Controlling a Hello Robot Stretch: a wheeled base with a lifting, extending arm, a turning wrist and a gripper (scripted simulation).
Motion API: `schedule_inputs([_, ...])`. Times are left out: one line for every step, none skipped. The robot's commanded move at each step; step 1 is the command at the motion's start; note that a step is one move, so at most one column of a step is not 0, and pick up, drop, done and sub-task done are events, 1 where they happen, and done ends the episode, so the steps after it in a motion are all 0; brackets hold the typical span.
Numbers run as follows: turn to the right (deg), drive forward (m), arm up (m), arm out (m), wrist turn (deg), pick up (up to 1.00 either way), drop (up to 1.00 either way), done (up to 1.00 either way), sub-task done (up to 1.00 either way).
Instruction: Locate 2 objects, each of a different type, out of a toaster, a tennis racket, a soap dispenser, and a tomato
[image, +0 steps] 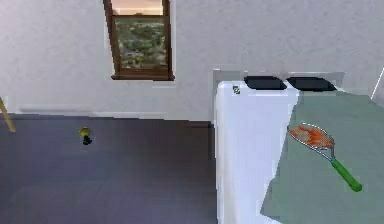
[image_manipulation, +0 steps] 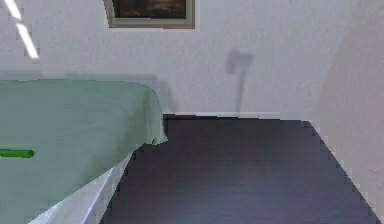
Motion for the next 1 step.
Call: schedule_inputs([-45.0, 0.00, 0.00, 0.00, 0.0, 0.00, 0.00, 0.00, 0.00])
